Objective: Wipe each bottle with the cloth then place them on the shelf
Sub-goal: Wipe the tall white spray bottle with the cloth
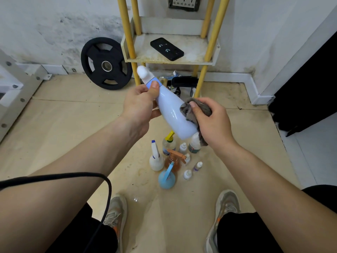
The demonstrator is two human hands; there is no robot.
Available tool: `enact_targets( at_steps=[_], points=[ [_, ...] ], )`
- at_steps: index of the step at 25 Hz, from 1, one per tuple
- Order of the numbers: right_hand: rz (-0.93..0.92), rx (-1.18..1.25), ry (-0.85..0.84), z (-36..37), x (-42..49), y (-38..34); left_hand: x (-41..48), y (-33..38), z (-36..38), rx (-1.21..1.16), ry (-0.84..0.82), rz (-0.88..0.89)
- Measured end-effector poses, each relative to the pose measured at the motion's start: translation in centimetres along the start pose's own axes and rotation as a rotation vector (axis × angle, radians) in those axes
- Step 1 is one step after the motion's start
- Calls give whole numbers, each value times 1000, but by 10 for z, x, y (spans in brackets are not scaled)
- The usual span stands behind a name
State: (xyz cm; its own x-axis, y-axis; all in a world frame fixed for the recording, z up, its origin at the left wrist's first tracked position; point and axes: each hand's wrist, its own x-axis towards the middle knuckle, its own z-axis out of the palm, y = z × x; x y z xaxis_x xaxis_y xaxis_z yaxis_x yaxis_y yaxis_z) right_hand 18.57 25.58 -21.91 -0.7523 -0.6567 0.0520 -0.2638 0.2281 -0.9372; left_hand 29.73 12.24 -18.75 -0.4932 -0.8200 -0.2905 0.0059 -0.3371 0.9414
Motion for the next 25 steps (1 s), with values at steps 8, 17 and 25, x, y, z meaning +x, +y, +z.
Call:
enact_targets(
  at_steps=[8, 17, 25],
  points=[
    [468, 476, -17, 7, 1, 14, -6, -6, 3, 51, 21, 28],
    [713, 571, -193, -6, 6, 1, 5, 0, -7, 278, -305, 188],
    [206, 284, -44, 5, 0, -5, 5, -1, -5, 122, -184, 92]
  ],
)
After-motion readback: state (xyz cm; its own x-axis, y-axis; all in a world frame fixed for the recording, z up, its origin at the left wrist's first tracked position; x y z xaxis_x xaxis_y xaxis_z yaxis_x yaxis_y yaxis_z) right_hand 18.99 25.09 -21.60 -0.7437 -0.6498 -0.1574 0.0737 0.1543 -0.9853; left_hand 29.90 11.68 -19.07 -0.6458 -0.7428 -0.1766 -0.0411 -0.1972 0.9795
